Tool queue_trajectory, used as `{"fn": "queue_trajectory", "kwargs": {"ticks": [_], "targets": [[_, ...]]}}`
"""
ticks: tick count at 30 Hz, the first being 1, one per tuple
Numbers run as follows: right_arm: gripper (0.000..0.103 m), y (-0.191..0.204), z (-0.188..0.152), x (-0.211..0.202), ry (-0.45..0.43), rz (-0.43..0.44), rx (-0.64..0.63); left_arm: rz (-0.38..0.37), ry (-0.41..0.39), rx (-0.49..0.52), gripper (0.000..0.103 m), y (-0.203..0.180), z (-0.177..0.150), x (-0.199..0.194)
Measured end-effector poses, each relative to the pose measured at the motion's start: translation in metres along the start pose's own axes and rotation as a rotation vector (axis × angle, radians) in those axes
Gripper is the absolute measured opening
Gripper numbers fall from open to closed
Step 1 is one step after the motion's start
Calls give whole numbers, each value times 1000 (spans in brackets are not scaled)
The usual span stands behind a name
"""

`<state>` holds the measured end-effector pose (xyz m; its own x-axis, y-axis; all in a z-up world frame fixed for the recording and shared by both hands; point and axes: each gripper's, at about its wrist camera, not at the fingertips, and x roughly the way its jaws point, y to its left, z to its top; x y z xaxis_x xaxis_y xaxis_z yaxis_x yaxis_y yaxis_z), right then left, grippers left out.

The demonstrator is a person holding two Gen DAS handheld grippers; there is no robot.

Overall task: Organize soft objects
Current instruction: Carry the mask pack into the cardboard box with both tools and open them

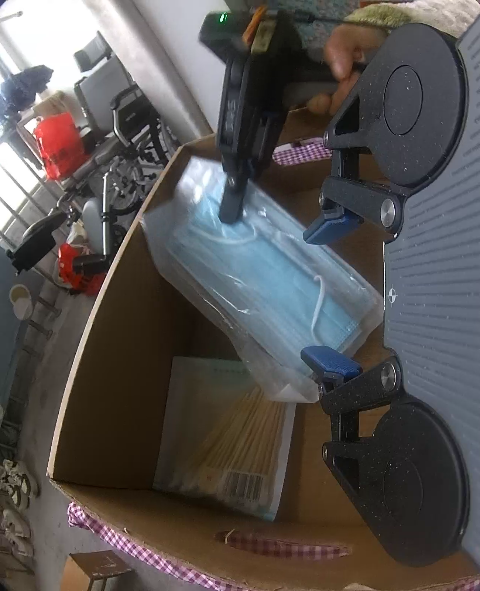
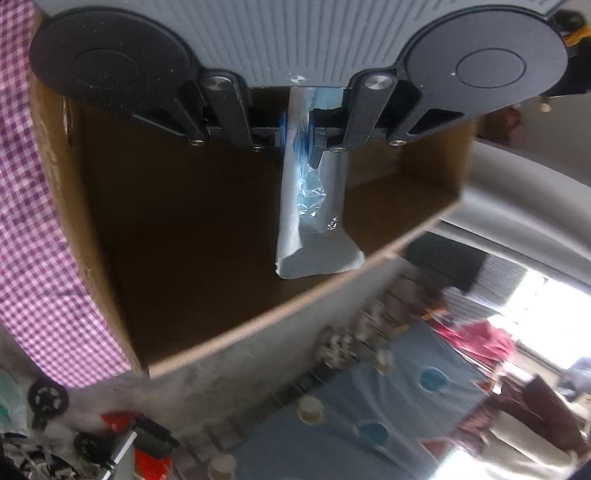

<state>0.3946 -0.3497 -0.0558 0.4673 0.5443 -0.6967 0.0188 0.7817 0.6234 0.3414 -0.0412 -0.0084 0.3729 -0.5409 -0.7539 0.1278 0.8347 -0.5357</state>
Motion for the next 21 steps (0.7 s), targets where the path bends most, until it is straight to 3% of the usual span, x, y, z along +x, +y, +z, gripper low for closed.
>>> {"fn": "queue_trajectory", "kwargs": {"ticks": [11, 12, 16, 21], "targets": [[16, -2, -18, 15, -39, -209, 109, -50, -83, 46, 63, -3, -17, -42], [19, -2, -19, 17, -23, -231, 111, -51, -95, 53, 66, -3, -20, -49], [56, 6, -28, 9, 46, -308, 106, -44, -164, 89, 74, -8, -30, -71], [60, 23, -41, -27, 58, -325, 62, -31, -266, 146, 91, -14, -49, -106]]}}
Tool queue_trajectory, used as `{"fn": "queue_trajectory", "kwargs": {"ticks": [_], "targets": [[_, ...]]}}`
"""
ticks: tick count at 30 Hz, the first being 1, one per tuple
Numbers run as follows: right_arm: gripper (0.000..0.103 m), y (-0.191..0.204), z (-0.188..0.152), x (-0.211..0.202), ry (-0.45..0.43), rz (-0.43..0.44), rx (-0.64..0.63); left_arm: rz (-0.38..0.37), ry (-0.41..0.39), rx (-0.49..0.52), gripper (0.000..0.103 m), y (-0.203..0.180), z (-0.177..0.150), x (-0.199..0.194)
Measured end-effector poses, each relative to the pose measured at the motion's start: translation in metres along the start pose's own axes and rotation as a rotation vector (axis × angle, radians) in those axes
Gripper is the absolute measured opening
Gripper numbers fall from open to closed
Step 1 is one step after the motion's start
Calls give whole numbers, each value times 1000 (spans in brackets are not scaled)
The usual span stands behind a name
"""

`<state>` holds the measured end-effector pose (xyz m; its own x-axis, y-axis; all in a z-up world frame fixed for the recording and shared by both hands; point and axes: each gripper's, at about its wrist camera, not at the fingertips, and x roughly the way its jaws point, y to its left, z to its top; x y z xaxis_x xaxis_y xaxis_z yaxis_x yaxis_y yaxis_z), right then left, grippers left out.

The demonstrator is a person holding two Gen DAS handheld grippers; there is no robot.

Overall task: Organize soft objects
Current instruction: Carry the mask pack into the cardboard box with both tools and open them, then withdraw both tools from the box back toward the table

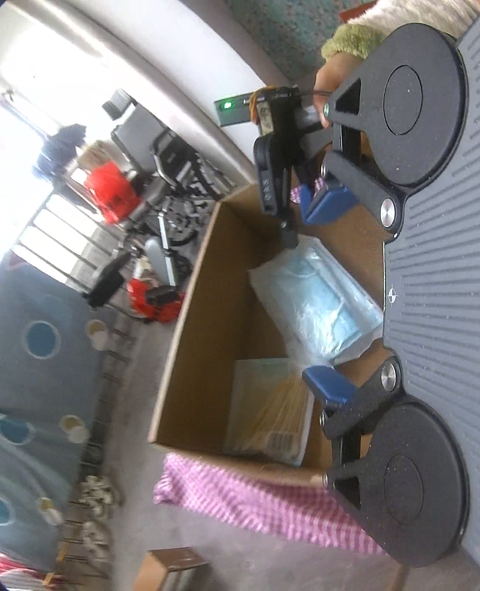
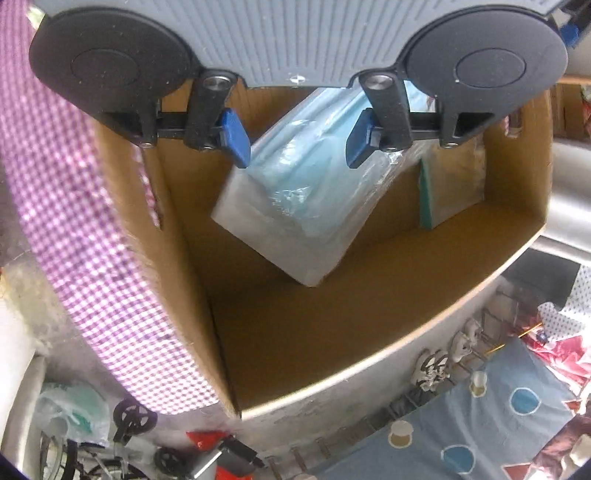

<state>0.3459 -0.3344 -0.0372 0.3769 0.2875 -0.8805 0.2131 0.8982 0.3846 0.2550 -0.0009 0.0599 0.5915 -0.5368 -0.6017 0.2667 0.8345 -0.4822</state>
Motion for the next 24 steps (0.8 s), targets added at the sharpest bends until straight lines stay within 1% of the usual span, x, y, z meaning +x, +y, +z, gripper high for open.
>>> {"fn": "queue_trajectory", "kwargs": {"ticks": [1, 4, 6, 8, 10, 12, 16, 17, 19, 21, 22, 24], "targets": [[60, 1, -5, -11, -3, 0, -12, 1, -16, 8, 94, 0, -3, -9], [60, 14, -16, -36, -6, 12, -79, 4, -65, 22, 98, 2, -10, -32], [60, 33, -27, -43, 46, 53, -178, 6, -92, 26, 100, 5, -14, -46], [61, 58, -40, -38, 130, 103, -283, 18, -121, 33, 101, 9, -19, -58], [61, 86, -53, -21, 232, 153, -371, 32, -141, 25, 101, 15, -24, -70], [61, 114, -63, 3, 328, 177, -435, 41, -156, 5, 101, 22, -30, -79], [60, 152, -71, 46, 448, 183, -508, 76, -163, -26, 101, 36, -39, -90], [60, 158, -69, 57, 471, 161, -511, 84, -162, -31, 101, 38, -41, -91], [60, 162, -68, 74, 481, 93, -509, 97, -159, -49, 101, 44, -43, -93], [60, 157, -59, 88, 475, 36, -465, 95, -153, -69, 101, 53, -45, -94], [59, 154, -54, 92, 459, 25, -436, 96, -152, -77, 101, 56, -46, -95], [59, 149, -43, 88, 395, 16, -391, 94, -150, -85, 101, 61, -47, -95]]}}
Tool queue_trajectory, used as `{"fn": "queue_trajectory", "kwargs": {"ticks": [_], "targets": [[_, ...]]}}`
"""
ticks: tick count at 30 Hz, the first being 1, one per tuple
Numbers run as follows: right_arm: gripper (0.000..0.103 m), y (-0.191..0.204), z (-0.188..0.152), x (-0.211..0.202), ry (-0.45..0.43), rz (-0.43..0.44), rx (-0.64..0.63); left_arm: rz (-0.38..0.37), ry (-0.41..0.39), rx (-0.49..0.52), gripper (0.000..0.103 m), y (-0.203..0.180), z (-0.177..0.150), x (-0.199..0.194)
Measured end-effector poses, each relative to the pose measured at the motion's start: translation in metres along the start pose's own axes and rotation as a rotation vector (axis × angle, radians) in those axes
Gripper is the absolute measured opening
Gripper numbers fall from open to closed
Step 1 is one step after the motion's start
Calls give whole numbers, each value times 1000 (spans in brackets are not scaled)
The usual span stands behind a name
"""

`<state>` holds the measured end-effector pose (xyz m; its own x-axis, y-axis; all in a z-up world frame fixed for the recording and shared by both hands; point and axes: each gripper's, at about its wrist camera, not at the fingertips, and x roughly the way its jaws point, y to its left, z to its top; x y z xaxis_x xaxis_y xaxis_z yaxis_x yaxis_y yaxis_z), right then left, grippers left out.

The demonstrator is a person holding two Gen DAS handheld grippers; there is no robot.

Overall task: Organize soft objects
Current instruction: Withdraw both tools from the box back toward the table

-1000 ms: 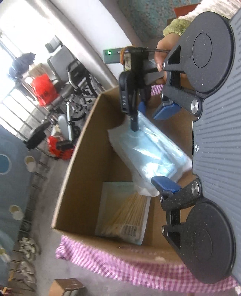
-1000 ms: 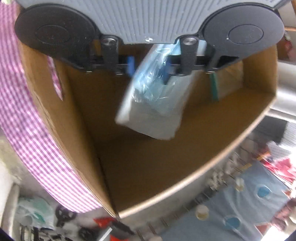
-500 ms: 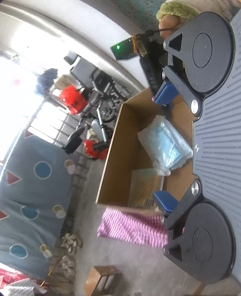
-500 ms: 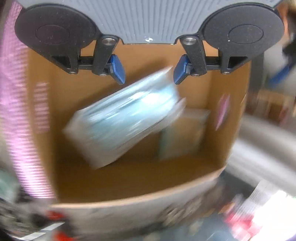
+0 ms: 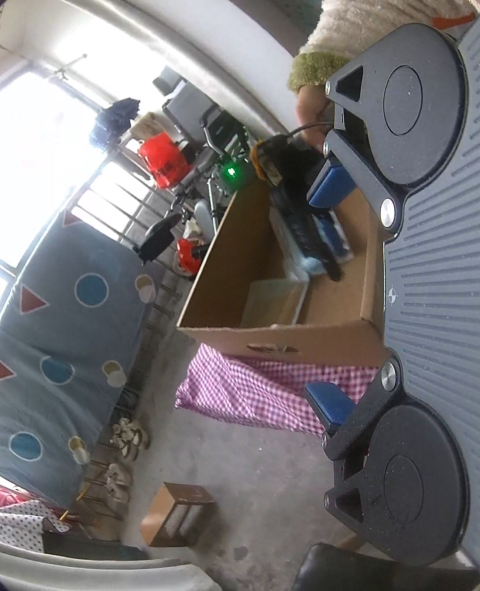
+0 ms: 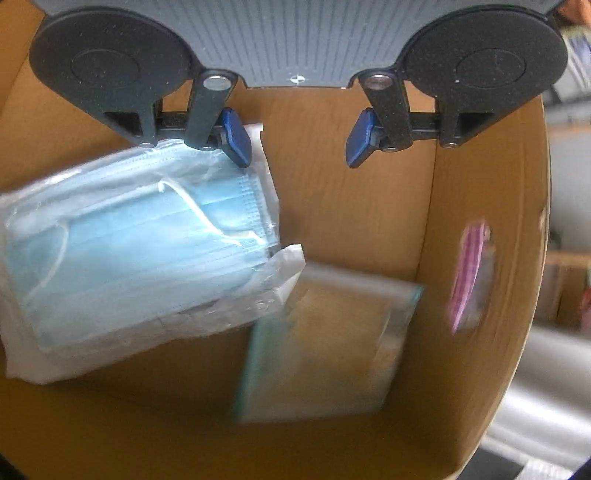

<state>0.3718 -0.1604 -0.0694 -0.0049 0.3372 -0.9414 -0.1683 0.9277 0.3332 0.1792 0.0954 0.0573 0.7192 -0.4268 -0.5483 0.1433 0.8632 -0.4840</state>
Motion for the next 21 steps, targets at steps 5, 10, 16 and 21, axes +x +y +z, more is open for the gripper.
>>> {"fn": "queue_trajectory", "kwargs": {"ticks": [5, 10, 16, 21], "targets": [[59, -11, 10, -15, -164, -27, 43, -1, 8, -23, 101, 8, -3, 2], [59, -30, 29, -20, -277, 10, 103, 1, 20, -38, 101, 12, -10, 0], [60, -37, 21, -49, -337, 124, 99, 1, 12, -33, 101, 13, -14, -4], [60, -42, -20, -92, -356, 115, 91, -12, -5, -32, 102, 12, -16, -8]]}}
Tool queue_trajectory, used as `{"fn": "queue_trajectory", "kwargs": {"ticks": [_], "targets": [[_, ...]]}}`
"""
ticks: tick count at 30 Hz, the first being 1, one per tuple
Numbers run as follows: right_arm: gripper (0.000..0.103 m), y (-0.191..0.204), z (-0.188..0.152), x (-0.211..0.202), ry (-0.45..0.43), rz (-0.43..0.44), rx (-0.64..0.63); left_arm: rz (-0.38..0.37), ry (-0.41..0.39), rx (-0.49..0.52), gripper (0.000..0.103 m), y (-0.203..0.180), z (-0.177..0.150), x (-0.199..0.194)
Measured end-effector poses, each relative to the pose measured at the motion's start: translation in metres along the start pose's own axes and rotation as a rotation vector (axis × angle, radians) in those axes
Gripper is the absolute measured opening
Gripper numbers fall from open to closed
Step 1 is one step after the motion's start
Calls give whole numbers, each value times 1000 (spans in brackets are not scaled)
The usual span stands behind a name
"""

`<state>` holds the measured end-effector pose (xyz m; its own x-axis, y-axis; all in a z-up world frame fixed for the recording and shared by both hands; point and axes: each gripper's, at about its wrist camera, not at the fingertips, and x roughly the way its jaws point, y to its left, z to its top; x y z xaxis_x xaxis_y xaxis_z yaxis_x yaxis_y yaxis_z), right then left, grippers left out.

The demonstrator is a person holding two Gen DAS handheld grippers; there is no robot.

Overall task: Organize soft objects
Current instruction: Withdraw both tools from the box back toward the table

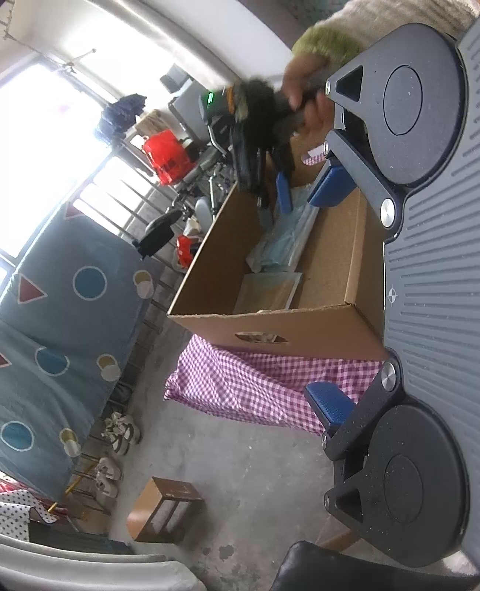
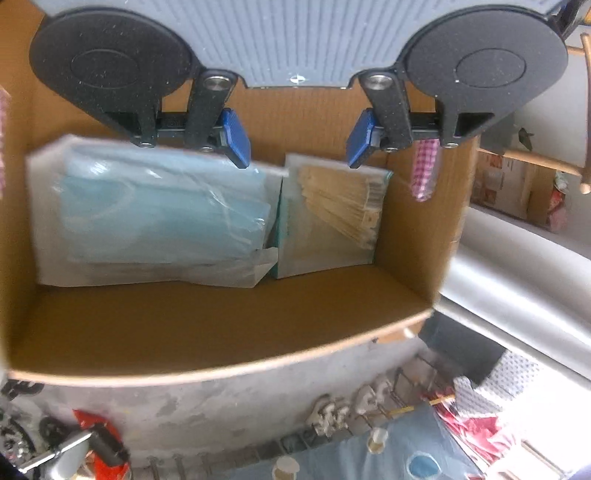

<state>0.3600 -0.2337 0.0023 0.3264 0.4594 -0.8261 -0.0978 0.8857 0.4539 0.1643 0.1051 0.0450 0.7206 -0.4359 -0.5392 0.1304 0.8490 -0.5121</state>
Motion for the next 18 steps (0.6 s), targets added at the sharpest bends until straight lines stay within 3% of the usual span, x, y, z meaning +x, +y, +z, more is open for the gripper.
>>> {"fn": "queue_trajectory", "kwargs": {"ticks": [2, 6, 9, 11, 14, 18], "targets": [[61, 4, -20, -31, -62, 45, -22, -15, -24, 19, 103, -2, -3, -6], [79, 12, -64, -107, -234, 129, -97, -58, -90, 54, 103, -5, -11, -23], [101, 22, -111, -157, -381, 122, -177, -97, -107, 44, 103, -6, -18, -34], [103, 27, -145, -183, -484, 111, -227, -129, -83, 35, 103, -5, -23, -38], [103, 33, -190, -205, -551, 35, -270, -156, -27, 17, 103, -6, -35, -38], [103, 43, -243, -199, -619, -182, -336, -99, 17, 13, 103, -8, -52, -38]]}}
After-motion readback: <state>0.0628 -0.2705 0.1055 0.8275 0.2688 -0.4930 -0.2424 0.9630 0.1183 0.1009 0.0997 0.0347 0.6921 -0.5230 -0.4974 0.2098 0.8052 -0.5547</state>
